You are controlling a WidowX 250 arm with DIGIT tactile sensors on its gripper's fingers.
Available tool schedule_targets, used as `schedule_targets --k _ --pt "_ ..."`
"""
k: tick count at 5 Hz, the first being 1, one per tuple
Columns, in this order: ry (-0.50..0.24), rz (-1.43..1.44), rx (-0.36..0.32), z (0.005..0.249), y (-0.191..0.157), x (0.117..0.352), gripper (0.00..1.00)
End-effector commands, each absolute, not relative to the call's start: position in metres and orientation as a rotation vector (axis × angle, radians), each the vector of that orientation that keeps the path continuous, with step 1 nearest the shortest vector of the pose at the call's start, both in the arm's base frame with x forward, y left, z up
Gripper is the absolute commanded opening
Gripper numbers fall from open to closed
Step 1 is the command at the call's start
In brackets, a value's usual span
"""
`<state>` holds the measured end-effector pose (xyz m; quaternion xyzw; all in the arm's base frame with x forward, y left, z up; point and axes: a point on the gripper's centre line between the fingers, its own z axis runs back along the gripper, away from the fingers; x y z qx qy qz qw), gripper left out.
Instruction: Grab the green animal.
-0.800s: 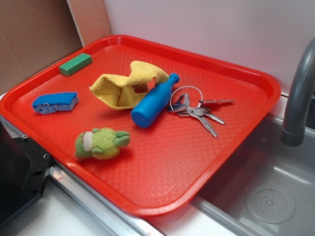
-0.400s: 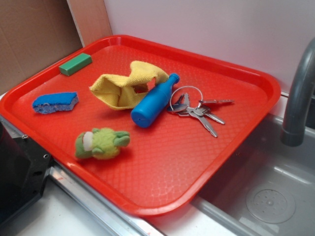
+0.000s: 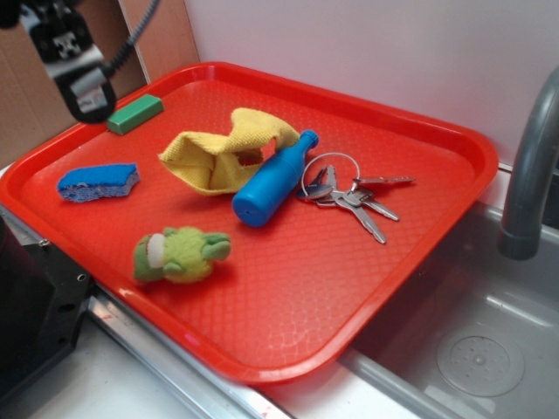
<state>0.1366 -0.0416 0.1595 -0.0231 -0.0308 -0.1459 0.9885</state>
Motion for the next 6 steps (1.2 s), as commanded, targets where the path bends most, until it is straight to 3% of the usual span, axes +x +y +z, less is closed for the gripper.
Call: schedule_targets --k 1,2,4,6 --pt "-0.068 -0.462 -0.080 0.116 -0.058 0.143 1.00" --pt "-0.078 -0.496 -0.008 0.091 -0.067 0.138 1.00" --pt "-0.061 -0.541 0.032 0.045 -0.081 0.140 1.00" --pt "-0.011 -0.581 -0.010 0.026 -0.094 0.129 1.00"
